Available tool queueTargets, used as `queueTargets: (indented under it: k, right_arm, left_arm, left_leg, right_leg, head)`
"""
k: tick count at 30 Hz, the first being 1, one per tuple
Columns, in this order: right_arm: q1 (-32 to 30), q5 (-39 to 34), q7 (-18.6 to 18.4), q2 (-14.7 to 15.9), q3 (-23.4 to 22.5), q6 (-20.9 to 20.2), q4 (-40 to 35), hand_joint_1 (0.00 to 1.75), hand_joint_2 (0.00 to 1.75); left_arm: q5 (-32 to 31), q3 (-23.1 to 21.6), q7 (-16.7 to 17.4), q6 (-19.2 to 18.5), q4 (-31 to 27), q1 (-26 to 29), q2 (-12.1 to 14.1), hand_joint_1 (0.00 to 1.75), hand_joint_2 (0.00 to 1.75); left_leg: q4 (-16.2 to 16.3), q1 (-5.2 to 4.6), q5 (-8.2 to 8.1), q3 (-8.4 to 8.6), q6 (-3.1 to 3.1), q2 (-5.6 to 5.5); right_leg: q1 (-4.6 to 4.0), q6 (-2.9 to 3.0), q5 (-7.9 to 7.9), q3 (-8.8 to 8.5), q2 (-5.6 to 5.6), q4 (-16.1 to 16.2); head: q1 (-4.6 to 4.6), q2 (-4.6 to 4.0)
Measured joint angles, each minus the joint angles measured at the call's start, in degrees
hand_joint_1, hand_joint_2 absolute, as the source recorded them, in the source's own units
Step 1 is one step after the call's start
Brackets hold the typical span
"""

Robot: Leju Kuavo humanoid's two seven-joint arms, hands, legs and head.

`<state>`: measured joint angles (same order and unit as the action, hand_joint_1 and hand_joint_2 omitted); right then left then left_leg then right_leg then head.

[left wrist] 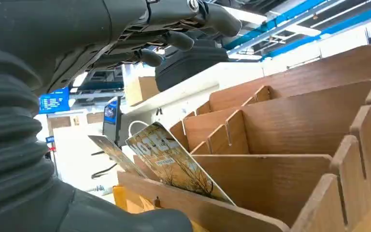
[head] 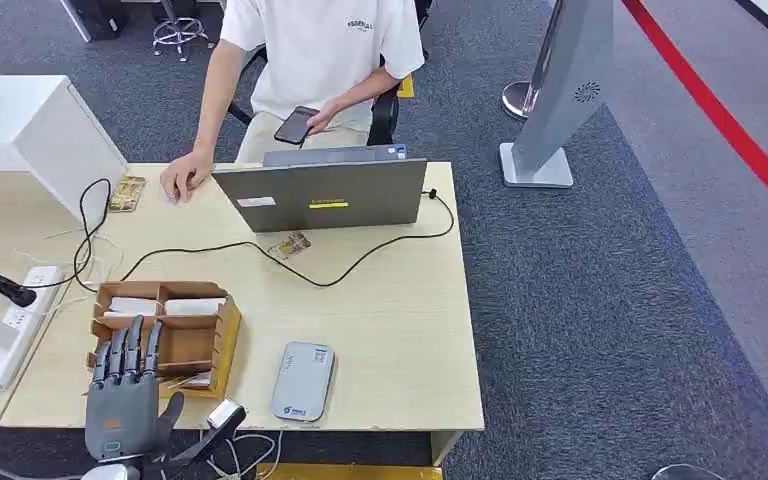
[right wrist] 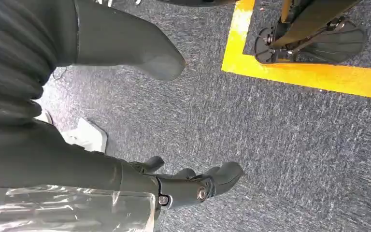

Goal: Pass the card to the sensor for recognition and then transmit it.

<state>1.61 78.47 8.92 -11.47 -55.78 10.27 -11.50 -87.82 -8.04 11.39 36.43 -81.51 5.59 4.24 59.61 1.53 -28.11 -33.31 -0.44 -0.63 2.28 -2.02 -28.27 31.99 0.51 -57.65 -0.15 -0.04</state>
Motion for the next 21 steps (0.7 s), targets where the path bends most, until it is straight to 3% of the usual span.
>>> queueTargets:
  k: [6, 14, 21]
  right_arm:
    - [0.01, -0.04, 0.0, 0.0, 0.0, -0.04, 0.0, 0.0, 1.75]
    - [-0.02, -0.11, -0.02, 0.0, -0.19, -0.07, 0.0, 0.0, 1.75]
    - [-0.01, -0.11, -0.02, 0.0, -0.9, -0.07, 0.0, 0.0, 1.75]
  left_arm:
    - [0.0, -0.5, 0.63, -1.65, -0.65, 0.04, 0.31, 0.0, 1.75]
    - [0.0, -1.81, 1.96, -8.49, -2.76, 0.69, 0.81, 0.0, 1.75]
    - [0.0, -3.21, 2.93, -9.68, -5.05, 1.3, 1.46, 0.0, 1.75]
  left_leg:
    - [0.0, 0.0, 0.0, 0.0, 0.0, 0.0]
    - [0.0, 0.0, 0.0, -0.01, 0.0, 0.0]
    - [0.0, 0.0, 0.0, -0.01, 0.0, -0.01]
  right_leg:
    - [0.0, 0.0, 0.0, 0.0, 0.0, 0.0]
    - [0.0, 0.0, 0.0, 0.0, 0.0, 0.0]
    - [0.0, 0.0, 0.0, 0.0, 0.0, 0.0]
  head:
    - [0.0, 0.0]
    - [0.0, 0.0]
    - [0.0, 0.0]
